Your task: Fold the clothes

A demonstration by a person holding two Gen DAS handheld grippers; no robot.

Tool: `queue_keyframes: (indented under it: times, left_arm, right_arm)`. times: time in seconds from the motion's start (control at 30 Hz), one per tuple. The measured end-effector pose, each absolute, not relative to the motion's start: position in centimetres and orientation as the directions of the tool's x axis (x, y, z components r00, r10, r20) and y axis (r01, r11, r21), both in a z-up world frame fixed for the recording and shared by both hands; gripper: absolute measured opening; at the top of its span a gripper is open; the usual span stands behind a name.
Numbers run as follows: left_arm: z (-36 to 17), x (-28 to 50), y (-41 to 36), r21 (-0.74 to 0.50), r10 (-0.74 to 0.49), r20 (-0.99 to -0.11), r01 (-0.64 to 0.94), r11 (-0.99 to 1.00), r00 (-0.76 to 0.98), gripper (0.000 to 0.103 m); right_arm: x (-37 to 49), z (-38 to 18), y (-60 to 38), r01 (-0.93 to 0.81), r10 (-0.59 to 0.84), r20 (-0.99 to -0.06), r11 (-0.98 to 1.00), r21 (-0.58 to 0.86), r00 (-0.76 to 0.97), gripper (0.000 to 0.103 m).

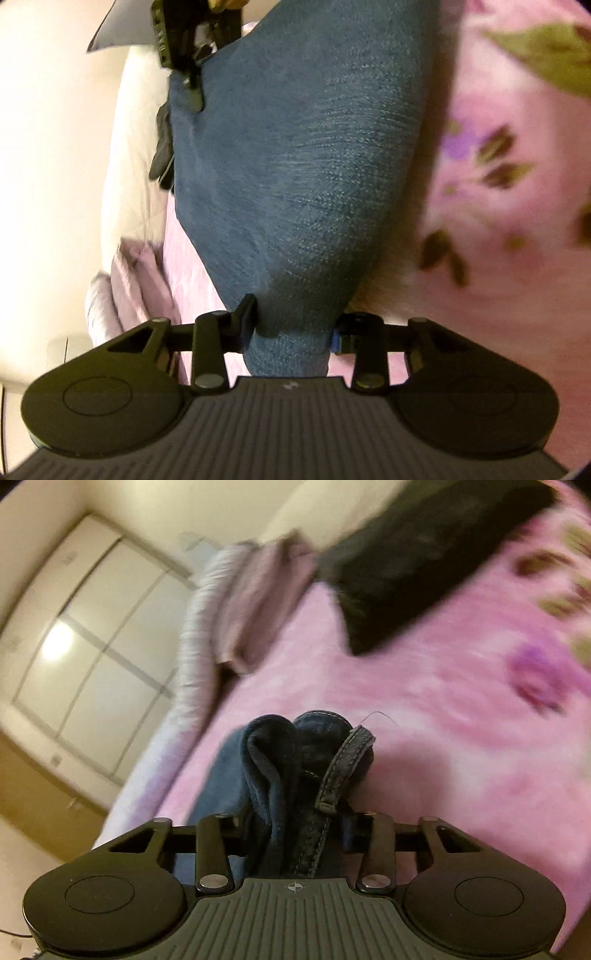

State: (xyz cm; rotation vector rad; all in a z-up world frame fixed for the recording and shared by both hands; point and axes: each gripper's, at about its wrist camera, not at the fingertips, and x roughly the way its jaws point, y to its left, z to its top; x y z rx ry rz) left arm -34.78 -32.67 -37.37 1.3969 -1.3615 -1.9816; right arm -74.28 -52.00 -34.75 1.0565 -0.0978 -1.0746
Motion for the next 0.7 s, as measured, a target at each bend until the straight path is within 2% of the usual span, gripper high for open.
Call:
queue_keyframes:
  times: [0.17,0.33,0.47,0.5,0.6,0.67,0.7]
  left_arm:
    - [-34.9,-30.9,-26.4,0.838,-0.787,-0.542,-0.123,-0.531,-0.296,0.032]
    - [-32.2,-27.5,-17.3,0.792,-0.792,-0.607,0.043,-0.61,-0.065,0.031]
    - [-31.6,-27.3,-12.8,0.723,-0.732,-0.68,0.206,-0.659,0.043,0.03]
    - [-31.8,-27.4,-12.3,0.707,-0.718,-0.694,0.241,-0.665,0.052,0.03]
    - [-32.7,-27.8,-11.4,0.691,-0.715,-0.698,0.307,-0.654,0.046,0.03]
    - [-33.1,-27.8,-11.1,0.688,-0.718,-0.695,0.33,-0.647,0.039,0.033]
    - [-32.8,-27.0,-11.0,0.679,-0.715,-0.698,0.343,-0.649,0.027,0.036]
  right_arm:
    - [-67.5,-33.2,-56.3,0.616,-0.603,-0.372,0.264,0.742,0.706,0.037]
    - [-52.6,-33.7,-61.5,0.414,-0.202,-0.363,0.517,0.75,0.91,0.037]
    - [-38.7,-34.2,-60.2,0.219,0.139,-0.415,0.677,0.703,0.899,0.038]
    - [-36.6,-34.1,-59.8,0.213,0.167,-0.446,0.699,0.683,0.879,0.039]
    - [-31.3,-33.8,-58.8,0.218,0.211,-0.547,0.757,0.616,0.81,0.051]
    - [-32.4,-33.1,-58.2,0.304,0.129,-0.611,0.777,0.552,0.781,0.06]
    - [-33.2,-32.7,-57.9,0.35,0.081,-0.641,0.781,0.516,0.763,0.06]
